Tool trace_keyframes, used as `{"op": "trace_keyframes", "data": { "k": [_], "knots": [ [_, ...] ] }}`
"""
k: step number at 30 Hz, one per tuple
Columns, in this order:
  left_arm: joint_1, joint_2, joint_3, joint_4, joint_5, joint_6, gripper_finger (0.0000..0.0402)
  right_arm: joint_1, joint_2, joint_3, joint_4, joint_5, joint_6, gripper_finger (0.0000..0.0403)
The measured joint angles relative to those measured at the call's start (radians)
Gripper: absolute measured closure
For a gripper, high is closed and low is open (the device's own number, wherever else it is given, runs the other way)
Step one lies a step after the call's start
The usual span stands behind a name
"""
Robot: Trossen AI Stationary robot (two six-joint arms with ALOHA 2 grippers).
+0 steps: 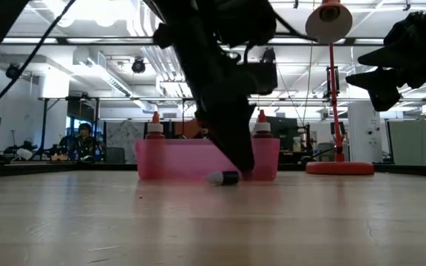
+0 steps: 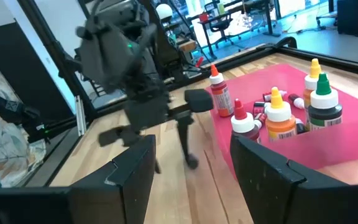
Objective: Pick & Place food coloring
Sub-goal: Put the small dark blue food coloring bottle into the pink bin
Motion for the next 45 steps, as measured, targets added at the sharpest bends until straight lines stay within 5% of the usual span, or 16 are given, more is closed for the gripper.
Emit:
{"op": "trace_keyframes", "data": {
  "k": [9, 15, 20, 27, 45],
  "knots": [
    [0.025, 0.006, 0.001, -0.045, -0.007, -0.021, 0.0190, 0.000, 0.001, 0.000, 0.000, 0.001, 0.000, 0.0202],
    [0.004, -0.152, -0.039, -0.106, -0.268, -0.110, 0.0190, 0.000, 0.000, 0.000, 0.000, 0.003, 0.000, 0.0202],
    [0.032, -0.172, -0.159, -0.070, -0.098, -0.174, 0.0190, 0.000, 0.006, 0.000, -0.004, 0.000, 0.000, 0.0202],
    [0.057, -0.153, -0.247, 0.022, -0.113, -0.113, 0.0190, 0.000, 0.013, 0.000, -0.008, 0.000, 0.000, 0.0202],
    [0.137, -0.128, -0.247, 0.062, -0.129, 0.057, 0.0190, 0.000, 0.013, 0.000, -0.008, 0.001, 0.000, 0.0202]
  ]
}}
